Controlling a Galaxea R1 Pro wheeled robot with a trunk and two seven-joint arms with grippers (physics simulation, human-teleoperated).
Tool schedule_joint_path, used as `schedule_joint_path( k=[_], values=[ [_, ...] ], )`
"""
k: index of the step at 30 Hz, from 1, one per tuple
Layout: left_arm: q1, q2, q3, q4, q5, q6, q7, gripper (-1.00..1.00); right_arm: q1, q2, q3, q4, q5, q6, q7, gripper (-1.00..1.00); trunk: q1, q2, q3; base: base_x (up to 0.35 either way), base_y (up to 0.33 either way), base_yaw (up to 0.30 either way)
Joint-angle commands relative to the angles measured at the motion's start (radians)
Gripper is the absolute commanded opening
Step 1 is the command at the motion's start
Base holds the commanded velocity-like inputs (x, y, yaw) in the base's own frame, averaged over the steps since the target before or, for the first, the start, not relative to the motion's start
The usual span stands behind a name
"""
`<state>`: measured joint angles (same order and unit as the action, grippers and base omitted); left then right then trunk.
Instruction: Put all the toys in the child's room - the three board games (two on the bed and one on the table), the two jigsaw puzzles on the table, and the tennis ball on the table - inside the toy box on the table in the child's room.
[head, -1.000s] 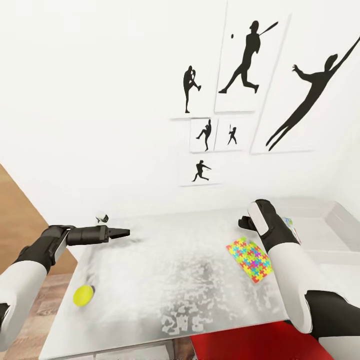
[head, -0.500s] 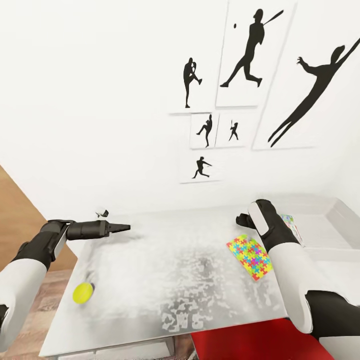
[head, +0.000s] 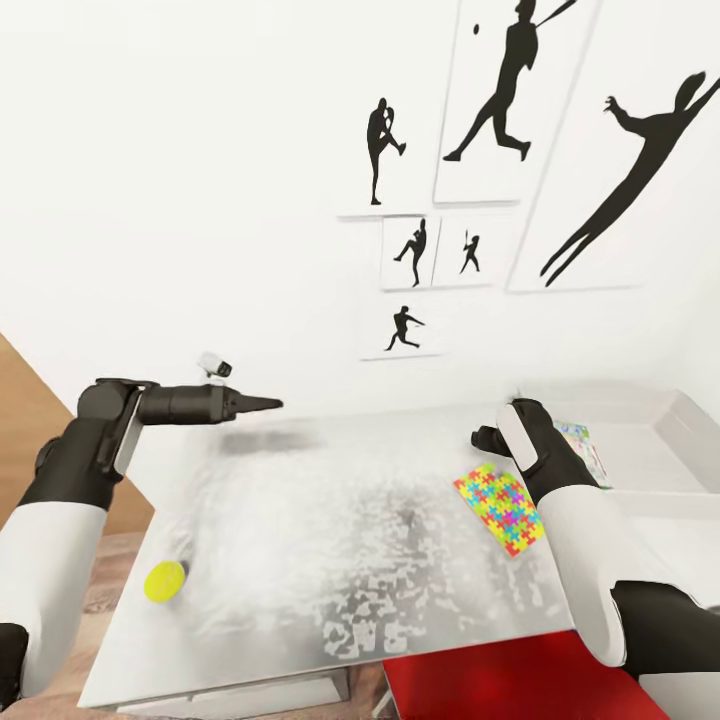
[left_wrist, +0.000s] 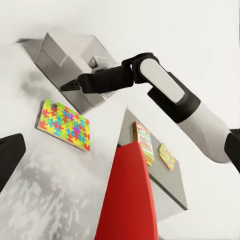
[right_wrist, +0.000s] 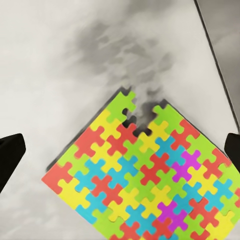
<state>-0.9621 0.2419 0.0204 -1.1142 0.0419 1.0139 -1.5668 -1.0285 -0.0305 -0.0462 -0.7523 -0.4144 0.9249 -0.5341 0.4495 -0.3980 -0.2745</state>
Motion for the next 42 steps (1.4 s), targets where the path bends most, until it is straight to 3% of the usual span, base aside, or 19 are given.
schedule_joint_path(
  k=[1, 24, 30, 42],
  values=[
    [-0.001, -0.004, -0.001, -0.024, -0.001, 0.018, -0.004, 1.0, -0.001, 0.0, 0.0, -0.001, -0.011, 0.002, -0.009, 1.0, 0.001, -0.002, -0.004, 0.0, 0.0, 0.0],
    [0.008, -0.021, -0.006, -0.065, -0.004, 0.025, -0.004, 1.0, -0.003, -0.003, 0.0, -0.002, -0.008, -0.011, -0.009, 1.0, 0.001, -0.002, -0.041, 0.0, 0.0, 0.0],
    [0.008, -0.02, -0.035, -0.065, -0.004, 0.025, -0.004, 1.0, -0.003, -0.012, 0.001, -0.002, -0.007, -0.035, -0.008, 1.0, 0.001, -0.002, -0.05, 0.0, 0.0, 0.0],
    [0.008, -0.02, -0.046, -0.065, -0.004, 0.025, -0.004, 1.0, -0.002, -0.019, 0.039, -0.002, -0.001, -0.041, 0.006, 1.0, 0.001, -0.002, -0.07, 0.0, 0.0, 0.0]
  ],
)
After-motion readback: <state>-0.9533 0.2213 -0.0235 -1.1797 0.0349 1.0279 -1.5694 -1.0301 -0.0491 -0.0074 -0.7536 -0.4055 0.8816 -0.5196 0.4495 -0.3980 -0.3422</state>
